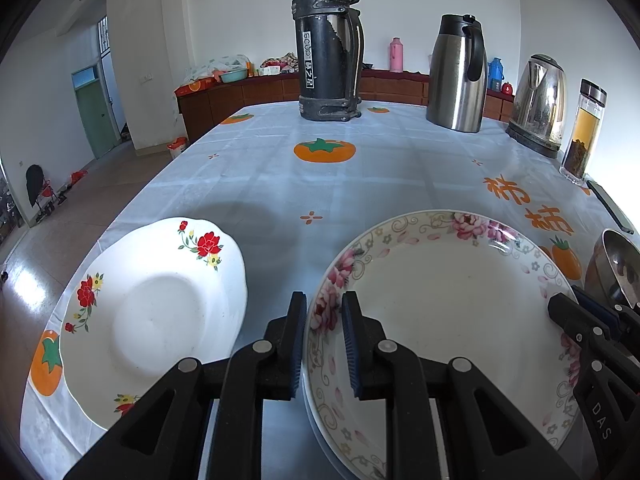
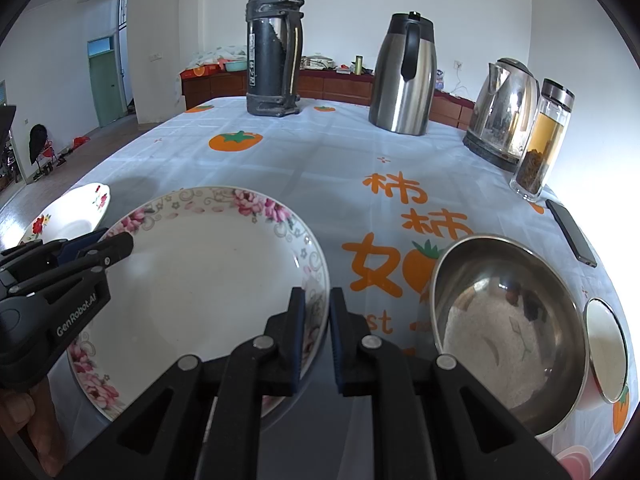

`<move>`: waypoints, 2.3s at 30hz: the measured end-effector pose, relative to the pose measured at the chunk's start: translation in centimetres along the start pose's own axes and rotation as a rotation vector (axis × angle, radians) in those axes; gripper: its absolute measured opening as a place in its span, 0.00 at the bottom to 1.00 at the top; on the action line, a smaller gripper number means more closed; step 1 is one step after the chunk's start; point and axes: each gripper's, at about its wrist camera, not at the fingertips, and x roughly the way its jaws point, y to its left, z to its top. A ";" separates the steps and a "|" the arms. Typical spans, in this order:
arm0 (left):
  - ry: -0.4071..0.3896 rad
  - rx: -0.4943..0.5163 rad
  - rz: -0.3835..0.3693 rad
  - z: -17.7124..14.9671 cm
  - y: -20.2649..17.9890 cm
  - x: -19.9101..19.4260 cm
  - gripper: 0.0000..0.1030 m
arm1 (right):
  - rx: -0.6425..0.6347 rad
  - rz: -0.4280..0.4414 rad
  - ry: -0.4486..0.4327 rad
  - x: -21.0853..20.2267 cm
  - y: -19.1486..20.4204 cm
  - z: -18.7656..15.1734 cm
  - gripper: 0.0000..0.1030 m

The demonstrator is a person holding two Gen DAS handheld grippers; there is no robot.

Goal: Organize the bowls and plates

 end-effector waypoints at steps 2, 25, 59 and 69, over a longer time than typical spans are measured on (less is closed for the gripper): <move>0.000 -0.001 -0.001 0.0 0.0 0.0 0.18 | 0.001 0.001 0.000 0.0 0.0 0.0 0.13; 0.006 -0.014 -0.003 -0.1 0.2 0.0 0.43 | 0.002 0.003 0.007 0.1 0.0 0.0 0.12; -0.168 -0.140 0.117 1.5 10.0 -5.8 0.69 | -0.039 0.163 -0.229 -5.6 3.8 1.6 0.58; -0.064 -0.322 0.259 -0.4 18.7 -1.7 0.70 | -0.093 0.318 -0.152 -2.9 12.5 5.2 0.52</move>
